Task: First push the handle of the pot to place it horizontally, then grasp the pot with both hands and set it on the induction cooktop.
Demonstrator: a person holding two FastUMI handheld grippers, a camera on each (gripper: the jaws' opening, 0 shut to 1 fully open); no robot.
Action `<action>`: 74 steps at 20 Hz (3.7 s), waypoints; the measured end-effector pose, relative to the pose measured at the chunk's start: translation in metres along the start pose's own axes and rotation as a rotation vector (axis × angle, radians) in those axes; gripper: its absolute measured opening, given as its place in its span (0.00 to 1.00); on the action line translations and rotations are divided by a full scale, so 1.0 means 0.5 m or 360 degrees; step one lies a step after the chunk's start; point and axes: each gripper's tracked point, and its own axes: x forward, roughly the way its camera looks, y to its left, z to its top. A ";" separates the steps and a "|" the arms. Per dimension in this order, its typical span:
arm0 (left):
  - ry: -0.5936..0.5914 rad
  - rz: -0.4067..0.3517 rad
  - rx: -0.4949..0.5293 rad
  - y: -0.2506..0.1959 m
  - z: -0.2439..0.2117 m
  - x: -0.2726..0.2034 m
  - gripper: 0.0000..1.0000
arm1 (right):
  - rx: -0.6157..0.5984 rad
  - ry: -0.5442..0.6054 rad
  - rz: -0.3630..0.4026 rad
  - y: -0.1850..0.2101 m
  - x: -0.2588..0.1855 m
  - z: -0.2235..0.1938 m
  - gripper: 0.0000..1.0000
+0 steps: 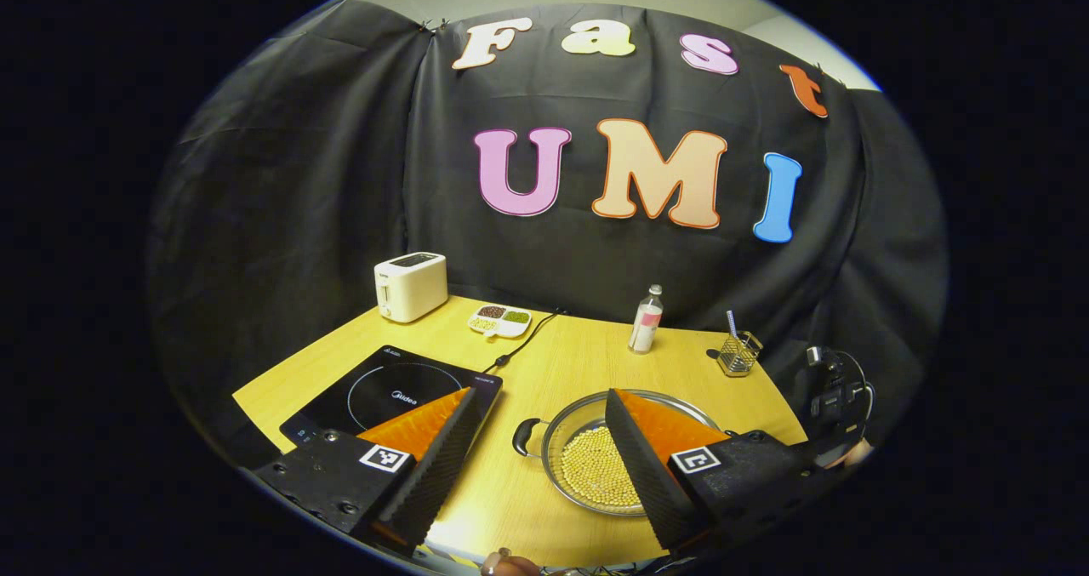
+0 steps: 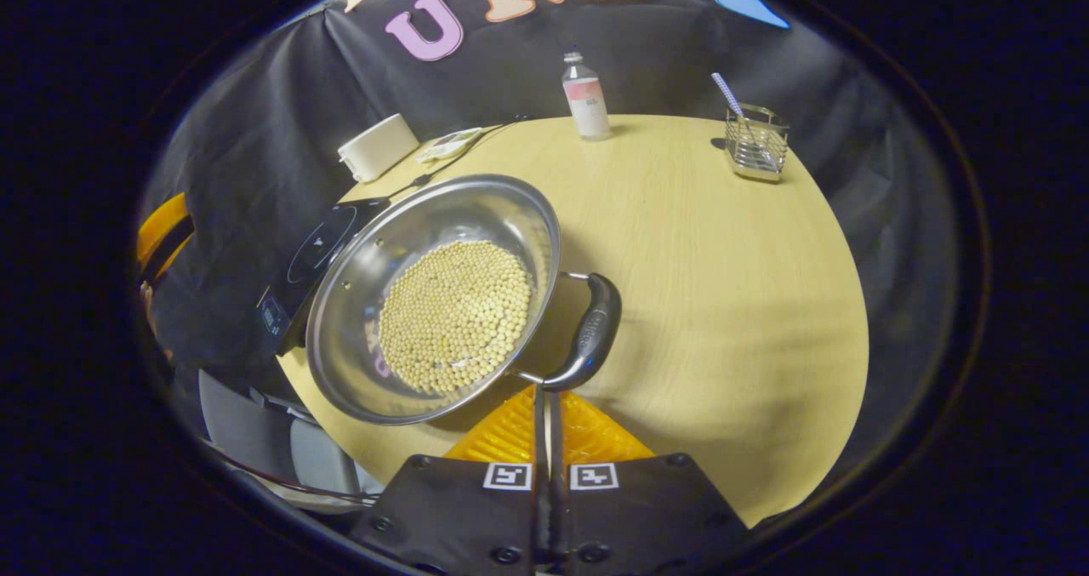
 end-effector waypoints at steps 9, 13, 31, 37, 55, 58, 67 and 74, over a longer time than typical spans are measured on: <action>0.0006 0.0021 0.0007 -0.002 -0.005 -0.009 0.96 | -0.0020 0.0001 0.0011 -0.003 0.004 0.004 0.02; 0.0034 -0.0020 -0.0002 -0.005 -0.020 0.007 0.96 | -0.0009 0.0001 -0.0011 0.000 -0.006 0.000 0.02; 0.0369 -0.0554 -0.0041 -0.024 -0.121 0.218 0.96 | 0.0459 -0.0291 -0.0343 0.006 -0.045 0.101 0.93; 0.0521 -0.0492 0.0045 0.002 -0.227 0.294 0.97 | 0.0444 -0.0208 -0.0406 -0.025 0.016 0.097 0.94; 0.0811 -0.0427 0.0019 0.016 -0.374 0.349 0.95 | 0.0449 -0.0071 -0.0402 -0.048 0.121 0.077 0.87; 0.0828 -0.0409 0.0026 0.016 -0.379 0.350 0.90 | 0.0459 -0.0050 -0.0398 -0.049 0.128 0.073 0.77; 0.0867 -0.0401 0.0031 0.017 -0.384 0.351 0.70 | 0.0469 -0.0039 -0.0379 -0.043 0.129 0.074 0.60; 0.0903 -0.0391 0.0001 0.014 -0.385 0.344 0.62 | 0.0470 -0.0050 -0.0401 -0.045 0.124 0.080 0.51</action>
